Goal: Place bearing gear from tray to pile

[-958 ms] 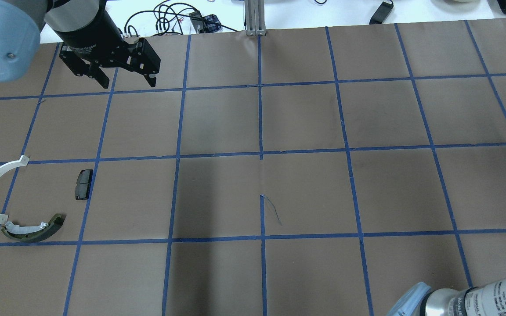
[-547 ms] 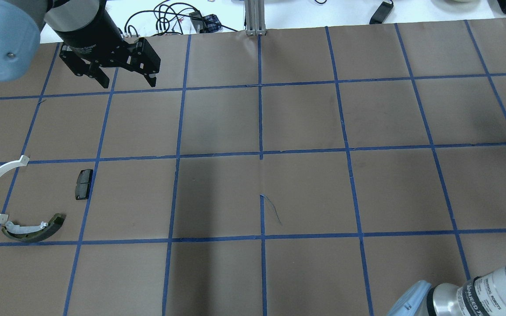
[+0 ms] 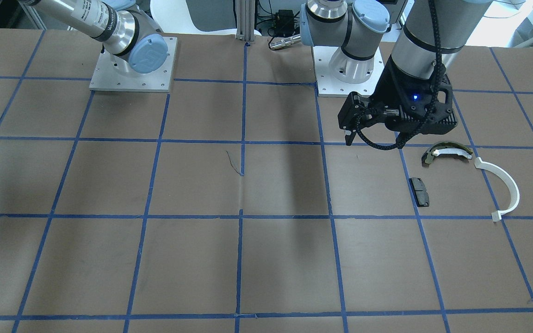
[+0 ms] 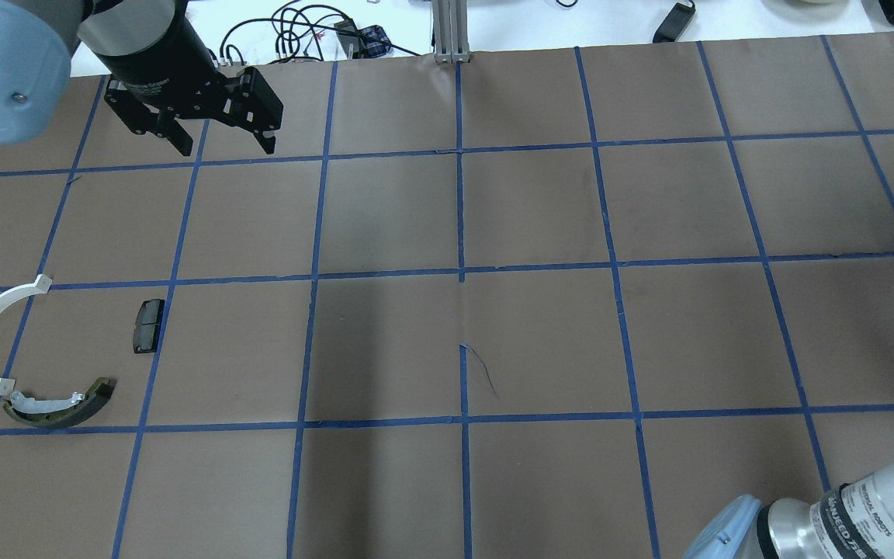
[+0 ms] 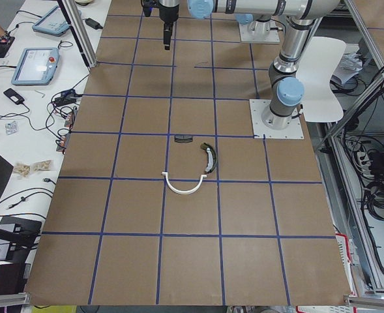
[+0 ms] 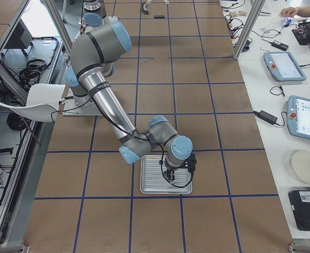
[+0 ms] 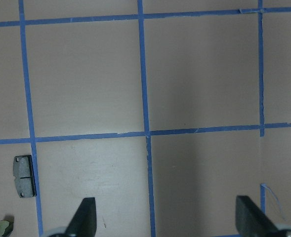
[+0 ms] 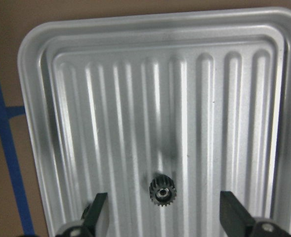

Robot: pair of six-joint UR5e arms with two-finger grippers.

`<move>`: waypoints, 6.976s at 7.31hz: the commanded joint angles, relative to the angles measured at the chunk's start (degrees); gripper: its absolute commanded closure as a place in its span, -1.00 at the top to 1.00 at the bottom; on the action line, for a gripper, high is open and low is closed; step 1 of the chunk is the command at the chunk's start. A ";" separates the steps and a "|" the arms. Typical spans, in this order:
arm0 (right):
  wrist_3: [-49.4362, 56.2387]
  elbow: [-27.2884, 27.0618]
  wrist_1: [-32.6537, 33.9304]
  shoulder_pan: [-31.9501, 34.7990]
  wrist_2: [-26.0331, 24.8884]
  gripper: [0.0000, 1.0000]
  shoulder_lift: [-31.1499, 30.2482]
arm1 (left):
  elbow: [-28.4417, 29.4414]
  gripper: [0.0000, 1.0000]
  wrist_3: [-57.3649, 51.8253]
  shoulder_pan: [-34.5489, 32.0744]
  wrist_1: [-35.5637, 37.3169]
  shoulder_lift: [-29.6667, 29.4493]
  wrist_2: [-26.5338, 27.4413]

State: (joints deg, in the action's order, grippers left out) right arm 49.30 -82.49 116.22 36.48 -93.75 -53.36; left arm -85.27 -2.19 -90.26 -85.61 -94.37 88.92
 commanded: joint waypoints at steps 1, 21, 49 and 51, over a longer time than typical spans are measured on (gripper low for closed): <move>-0.25 0.05 2.08 0.00 -2.31 0.38 1.58 | -0.07 1.00 -0.01 0.00 0.00 0.06 0.02; -33.97 -0.74 -16.28 27.97 3.63 -1.00 -13.70 | -0.07 1.00 -0.01 0.26 -0.18 0.68 0.11; -24.84 -17.26 -5.48 28.86 4.20 1.00 -23.29 | -24.33 1.00 30.75 -20.39 33.75 -16.43 0.20; -12.45 -17.26 -5.48 20.00 4.01 1.00 -23.29 | -24.24 1.00 30.93 -22.14 37.59 -20.22 0.28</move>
State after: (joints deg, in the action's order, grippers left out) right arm 28.68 -99.80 110.76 62.04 -89.43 -76.60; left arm -109.48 28.57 -111.19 -50.64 -111.95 89.14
